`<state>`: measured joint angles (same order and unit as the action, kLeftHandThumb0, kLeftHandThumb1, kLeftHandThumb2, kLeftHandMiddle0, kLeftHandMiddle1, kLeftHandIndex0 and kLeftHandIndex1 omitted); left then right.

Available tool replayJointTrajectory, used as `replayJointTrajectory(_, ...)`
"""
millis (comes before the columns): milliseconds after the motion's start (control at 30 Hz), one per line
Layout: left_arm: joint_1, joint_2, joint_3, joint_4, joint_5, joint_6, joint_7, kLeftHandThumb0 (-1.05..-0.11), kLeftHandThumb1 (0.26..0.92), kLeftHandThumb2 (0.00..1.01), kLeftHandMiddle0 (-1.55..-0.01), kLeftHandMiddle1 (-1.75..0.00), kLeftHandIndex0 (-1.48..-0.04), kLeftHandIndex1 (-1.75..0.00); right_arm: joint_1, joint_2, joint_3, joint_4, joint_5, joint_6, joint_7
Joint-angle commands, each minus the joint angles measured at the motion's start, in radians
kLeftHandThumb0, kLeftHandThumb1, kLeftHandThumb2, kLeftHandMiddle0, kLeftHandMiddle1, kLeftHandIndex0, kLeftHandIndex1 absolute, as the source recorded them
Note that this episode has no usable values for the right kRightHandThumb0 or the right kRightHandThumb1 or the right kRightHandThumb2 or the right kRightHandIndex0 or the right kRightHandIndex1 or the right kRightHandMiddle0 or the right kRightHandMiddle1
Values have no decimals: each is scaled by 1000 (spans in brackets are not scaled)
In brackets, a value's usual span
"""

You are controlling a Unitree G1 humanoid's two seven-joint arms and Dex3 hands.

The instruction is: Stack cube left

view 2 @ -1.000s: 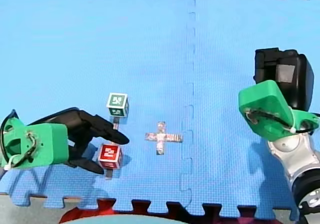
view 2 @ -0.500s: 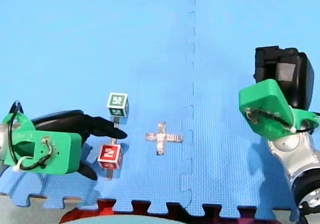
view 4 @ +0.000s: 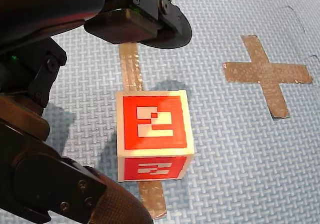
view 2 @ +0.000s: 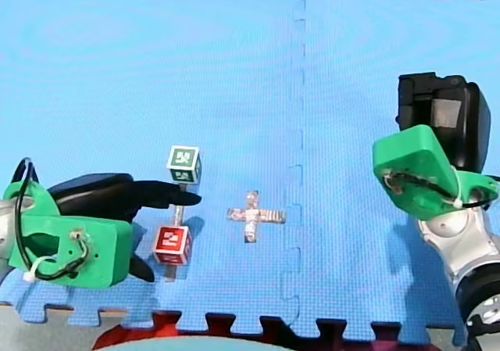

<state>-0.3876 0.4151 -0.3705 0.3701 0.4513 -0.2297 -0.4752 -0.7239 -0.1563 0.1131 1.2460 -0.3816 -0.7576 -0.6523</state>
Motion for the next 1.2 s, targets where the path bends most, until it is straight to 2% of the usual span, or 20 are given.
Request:
replayJointTrajectory(0,5,1,0,-9,9,13,15,-805,720,7,-764,-1746,-336,0,-3,-4,-1,-1,2,0,-2)
replayJointTrajectory(67,15,-11,8,-22,11,36,40,-812,721,6,-772,-1746,-339,-2,-3,-4,-2,0,3,0,0)
replayJointTrajectory(167,32,-32,14,-56,17,83,80,-790,717,2,-798,-1746,-489,-60,-2,-5,-1,0,3,0,0)
replayJointTrajectory(300,37,-40,9,-80,22,128,84,-771,713,0,-810,-1746,-552,-72,-3,-6,0,-1,1,2,-3)
replayJointTrajectory(333,38,-42,10,-87,21,140,82,-746,709,0,-819,-1746,-601,-88,-3,-6,0,-1,1,3,-3)
replayJointTrajectory(433,41,-47,12,-104,18,163,86,-586,706,2,-869,-1746,-781,-110,-3,-6,-1,-2,1,3,-3)
replayJointTrajectory(500,42,-49,11,-105,19,169,92,-558,706,1,-885,-1746,-830,-110,-3,-6,-1,-2,2,3,-3)
replayJointTrajectory(733,40,-52,4,-89,27,170,114,-553,710,2,-910,-1746,-802,-46,-1,-9,-1,-6,1,0,-5)
replayJointTrajectory(1167,48,-48,-13,-101,51,184,122,-547,711,1,-936,-1746,-870,-41,2,-14,-2,-16,1,-10,-9)
